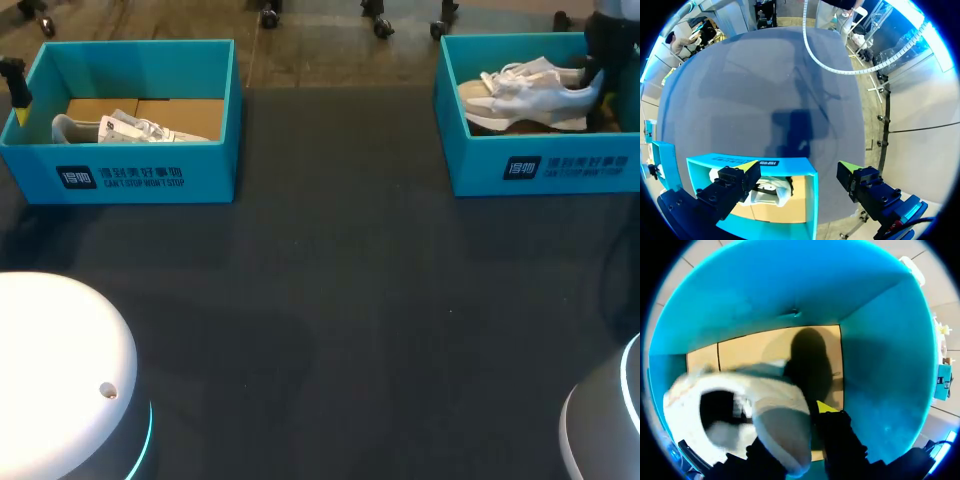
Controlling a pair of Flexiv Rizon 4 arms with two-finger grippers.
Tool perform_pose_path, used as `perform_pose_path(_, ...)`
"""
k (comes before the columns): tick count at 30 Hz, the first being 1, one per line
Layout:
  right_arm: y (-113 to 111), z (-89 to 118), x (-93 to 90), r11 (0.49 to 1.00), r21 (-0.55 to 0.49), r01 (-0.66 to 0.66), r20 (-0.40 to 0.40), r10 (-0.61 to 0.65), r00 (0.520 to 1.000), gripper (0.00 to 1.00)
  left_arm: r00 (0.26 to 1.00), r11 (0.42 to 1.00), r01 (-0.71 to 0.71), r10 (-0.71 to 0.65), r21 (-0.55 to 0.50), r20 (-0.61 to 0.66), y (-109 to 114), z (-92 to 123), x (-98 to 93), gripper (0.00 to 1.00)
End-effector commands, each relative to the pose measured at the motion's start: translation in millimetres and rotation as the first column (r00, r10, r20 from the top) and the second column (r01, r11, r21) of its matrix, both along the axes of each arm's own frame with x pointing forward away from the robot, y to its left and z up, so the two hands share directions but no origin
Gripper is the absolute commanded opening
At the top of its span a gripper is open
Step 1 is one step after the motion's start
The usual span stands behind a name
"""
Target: Take the shoe out of the shoebox, open the shoe tongue, remove and reinsert the insole, then place the shoe into the shoebox
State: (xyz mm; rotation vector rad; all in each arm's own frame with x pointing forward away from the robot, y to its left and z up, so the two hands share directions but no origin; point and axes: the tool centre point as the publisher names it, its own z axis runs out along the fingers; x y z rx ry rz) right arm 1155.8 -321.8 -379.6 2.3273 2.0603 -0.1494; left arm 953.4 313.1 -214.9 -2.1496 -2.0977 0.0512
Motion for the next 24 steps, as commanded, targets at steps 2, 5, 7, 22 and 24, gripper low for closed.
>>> perform_pose_path(2,-5.8,16.3,4.8,1.000,-0.011,0.021,-0.015,-0.021,1.000,0.00,1.000,1.000,0.001,-0.001,0.001,0.001,0.4,0.5,-0.4,1.00)
perform_pose_path(5,-11.8,29.7,6.8,0.999,-0.031,0.038,-0.002,-0.038,0.999,0.00,1.000,1.000,0.001,-0.001,0.001,0.001,0.4,0.5,-0.4,1.00)
perform_pose_path(7,-15.8,39.4,7.6,0.997,-0.044,0.062,0.007,-0.061,0.998,0.00,1.000,1.000,0.001,-0.001,0.001,0.001,0.4,0.5,-0.4,1.00)
perform_pose_path(22,-32.1,128.6,3.8,0.981,-0.106,0.160,0.083,-0.152,0.985,0.00,1.000,1.000,0.001,-0.001,0.001,0.001,0.4,0.5,-0.4,1.00)
perform_pose_path(24,-31.9,142.6,2.1,0.981,-0.110,0.162,0.085,-0.153,0.985,0.00,1.000,1.000,0.001,-0.001,0.001,0.001,0.4,0.5,-0.4,1.00)
